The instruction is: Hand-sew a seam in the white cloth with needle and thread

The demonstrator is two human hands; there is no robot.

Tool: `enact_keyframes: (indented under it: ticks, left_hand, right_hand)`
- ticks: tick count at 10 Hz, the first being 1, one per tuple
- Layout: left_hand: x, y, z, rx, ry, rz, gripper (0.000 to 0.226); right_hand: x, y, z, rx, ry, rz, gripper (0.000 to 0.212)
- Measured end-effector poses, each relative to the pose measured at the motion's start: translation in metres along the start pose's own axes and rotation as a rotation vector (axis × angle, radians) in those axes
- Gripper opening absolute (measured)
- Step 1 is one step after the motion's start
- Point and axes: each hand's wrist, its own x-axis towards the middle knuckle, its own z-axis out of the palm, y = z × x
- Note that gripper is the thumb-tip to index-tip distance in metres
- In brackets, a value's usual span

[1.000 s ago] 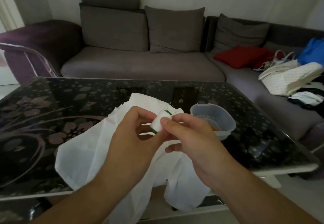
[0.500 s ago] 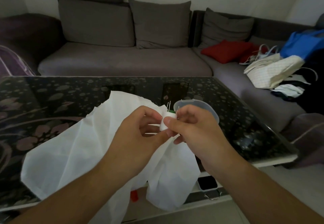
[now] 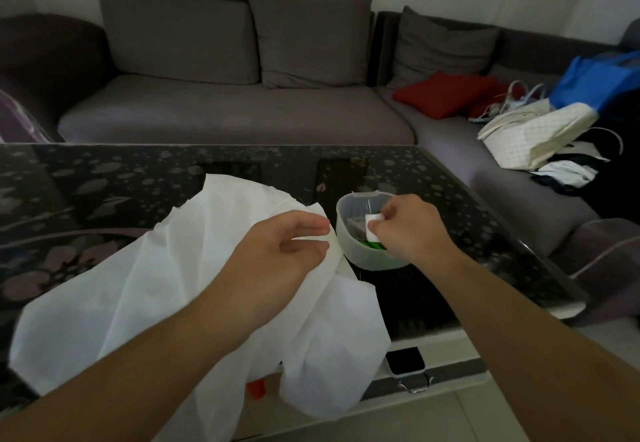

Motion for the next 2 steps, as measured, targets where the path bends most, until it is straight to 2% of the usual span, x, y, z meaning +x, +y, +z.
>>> enact_keyframes:
  ticks: [1, 2]
  left_hand:
    - [0.004, 0.005, 0.002, -0.031, -0.015, -0.034, 0.030]
    - [0.018, 0.007, 0.002, -0.069, -0.022, -0.083, 0.032]
  right_hand:
    - [0.010, 0.004, 0.009, -0.049, -0.045, 0.000, 0.022]
    - [0.021, 0.001, 0.016, -0.094, -0.044, 0.003, 0.016]
